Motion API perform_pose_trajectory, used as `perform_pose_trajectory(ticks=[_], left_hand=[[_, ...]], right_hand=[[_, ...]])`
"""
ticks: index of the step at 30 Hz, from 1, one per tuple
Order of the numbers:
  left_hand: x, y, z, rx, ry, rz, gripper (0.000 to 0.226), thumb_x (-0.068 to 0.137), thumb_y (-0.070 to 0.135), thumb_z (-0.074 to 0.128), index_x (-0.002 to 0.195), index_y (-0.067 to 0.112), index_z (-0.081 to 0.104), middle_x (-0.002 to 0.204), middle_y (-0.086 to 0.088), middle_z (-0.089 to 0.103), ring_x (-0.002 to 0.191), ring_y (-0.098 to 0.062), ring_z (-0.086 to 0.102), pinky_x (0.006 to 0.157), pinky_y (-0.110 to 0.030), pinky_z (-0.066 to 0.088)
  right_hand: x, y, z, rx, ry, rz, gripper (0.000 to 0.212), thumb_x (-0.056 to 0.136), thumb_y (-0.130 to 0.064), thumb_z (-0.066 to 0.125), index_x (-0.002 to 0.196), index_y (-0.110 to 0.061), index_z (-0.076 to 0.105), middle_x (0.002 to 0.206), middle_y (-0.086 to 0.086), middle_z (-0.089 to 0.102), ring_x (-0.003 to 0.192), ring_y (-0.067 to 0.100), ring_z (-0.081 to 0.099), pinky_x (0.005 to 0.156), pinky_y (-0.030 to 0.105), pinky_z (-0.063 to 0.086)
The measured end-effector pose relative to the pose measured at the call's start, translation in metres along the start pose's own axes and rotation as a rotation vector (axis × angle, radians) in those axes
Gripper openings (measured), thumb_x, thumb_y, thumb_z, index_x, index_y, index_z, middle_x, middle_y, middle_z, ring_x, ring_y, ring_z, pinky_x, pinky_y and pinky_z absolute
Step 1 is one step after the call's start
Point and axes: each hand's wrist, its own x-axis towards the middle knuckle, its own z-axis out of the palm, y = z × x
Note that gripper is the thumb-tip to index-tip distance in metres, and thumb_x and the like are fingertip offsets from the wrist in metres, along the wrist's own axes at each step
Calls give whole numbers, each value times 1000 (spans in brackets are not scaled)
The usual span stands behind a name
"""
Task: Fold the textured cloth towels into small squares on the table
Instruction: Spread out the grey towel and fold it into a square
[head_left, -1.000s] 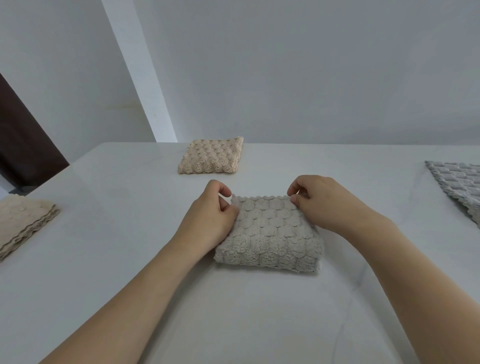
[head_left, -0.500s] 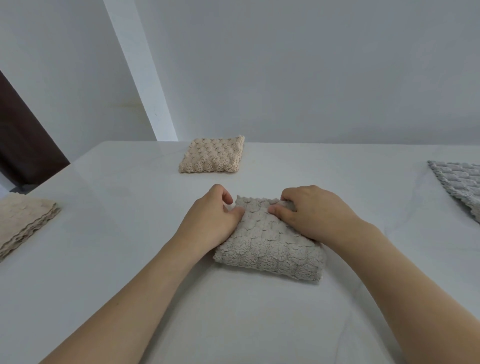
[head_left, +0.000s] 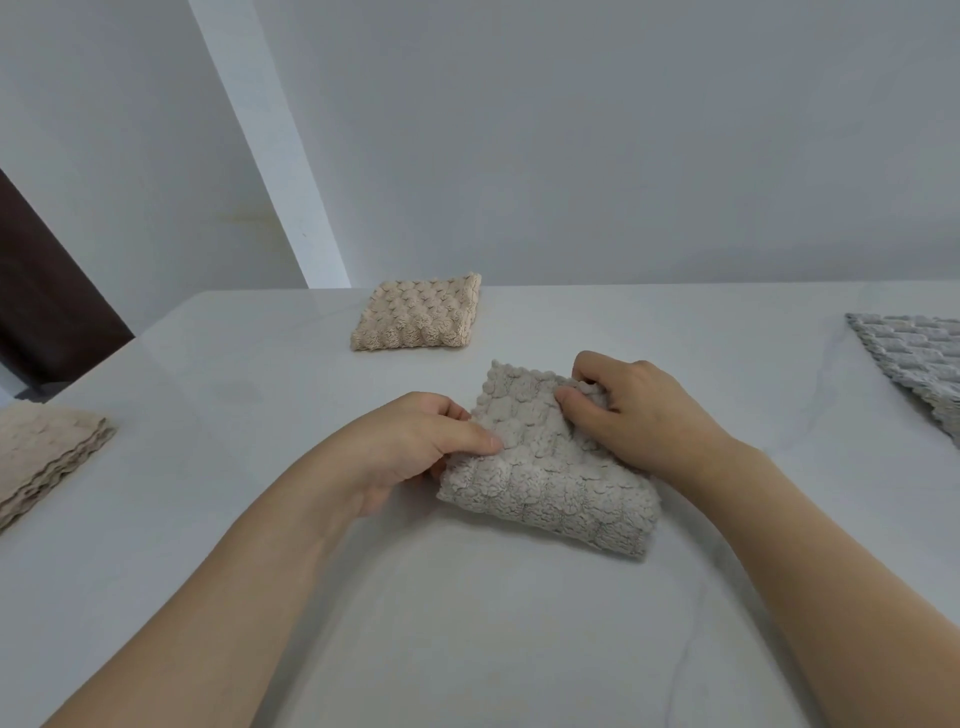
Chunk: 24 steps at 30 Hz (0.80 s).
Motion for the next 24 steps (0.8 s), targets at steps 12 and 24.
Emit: perform_pose_trajectory(ticks=[12,24], left_hand=[[-4,-3,5,-203,-123,133,37,68,19,73,99,-3,70,93,-20,70,72,-19,57,67,-36,37],[-9,-2,5,58,-289,50,33,81,28,75,104,5,74,106,-6,75,105,-18,69,101,-28,46]], right_hand=[[0,17,7,151,-45,77,24,95,-45,52,91,-25,39,69,-4,51,63,12,44,57,30,33],[4,16,9,165,-113,126,17,97,-44,48,105,-30,53,92,0,63,90,17,55,76,33,41]])
